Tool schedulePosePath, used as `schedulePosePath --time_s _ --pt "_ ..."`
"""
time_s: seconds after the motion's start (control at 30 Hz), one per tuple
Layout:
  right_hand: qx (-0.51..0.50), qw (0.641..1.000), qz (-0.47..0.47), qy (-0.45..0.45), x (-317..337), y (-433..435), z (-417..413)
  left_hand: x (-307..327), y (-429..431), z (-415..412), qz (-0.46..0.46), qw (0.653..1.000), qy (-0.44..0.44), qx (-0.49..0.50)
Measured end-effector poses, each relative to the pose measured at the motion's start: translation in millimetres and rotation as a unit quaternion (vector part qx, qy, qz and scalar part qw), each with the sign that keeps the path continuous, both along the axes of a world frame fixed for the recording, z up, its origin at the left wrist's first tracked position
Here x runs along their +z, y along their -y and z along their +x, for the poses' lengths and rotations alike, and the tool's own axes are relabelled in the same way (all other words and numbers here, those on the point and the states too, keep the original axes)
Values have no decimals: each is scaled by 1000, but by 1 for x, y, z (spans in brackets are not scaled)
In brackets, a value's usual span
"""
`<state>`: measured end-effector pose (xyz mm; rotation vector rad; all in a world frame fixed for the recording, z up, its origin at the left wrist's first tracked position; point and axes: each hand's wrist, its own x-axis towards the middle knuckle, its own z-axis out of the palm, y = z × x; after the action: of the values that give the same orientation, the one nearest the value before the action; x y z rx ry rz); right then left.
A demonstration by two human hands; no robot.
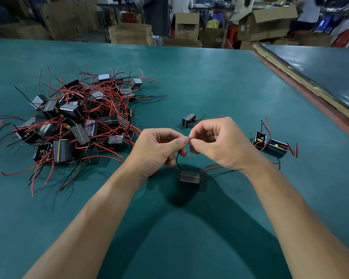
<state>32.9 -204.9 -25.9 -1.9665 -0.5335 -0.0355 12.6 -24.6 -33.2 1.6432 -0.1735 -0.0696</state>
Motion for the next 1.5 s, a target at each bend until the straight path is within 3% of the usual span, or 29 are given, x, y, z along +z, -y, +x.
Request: schedulePosePath --time_s 0.1,0.27,0.43,0.67,0.83,1.03,1.23,1.33,1.4,1.5 --pt "-19 999 26 -28 -1 0 3 1 -1 1 -8 1000 12 9" --pt "-23 985 -160 -58 -10 -7 4 2 -1 3 -17 1000 6 15" --pt "-4 973 -208 -100 -16 -23 -2 4 2 0 -7 999 34 -2" --pt "63 970 -155 -176 -10 -22 -8 4 3 -2 -5 999 46 -18" --pt "85 970 -26 -228 -5 -23 -10 1 3 -2 -22 998 58 -19" --pt "85 961 -32 -262 -3 -20 -9 2 2 0 -34 997 75 7" --pt "19 977 -35 -208 -3 -16 -4 -5 -3 8 -28 994 49 90" --pt "-31 981 -30 -191 -7 -14 1 -18 -7 18 90 985 51 137" --pt "-61 983 -65 -159 -11 -13 4 -25 -8 20 167 979 36 108" --pt "-86 985 -115 -95 -15 -9 7 -27 -6 19 198 980 -6 34"
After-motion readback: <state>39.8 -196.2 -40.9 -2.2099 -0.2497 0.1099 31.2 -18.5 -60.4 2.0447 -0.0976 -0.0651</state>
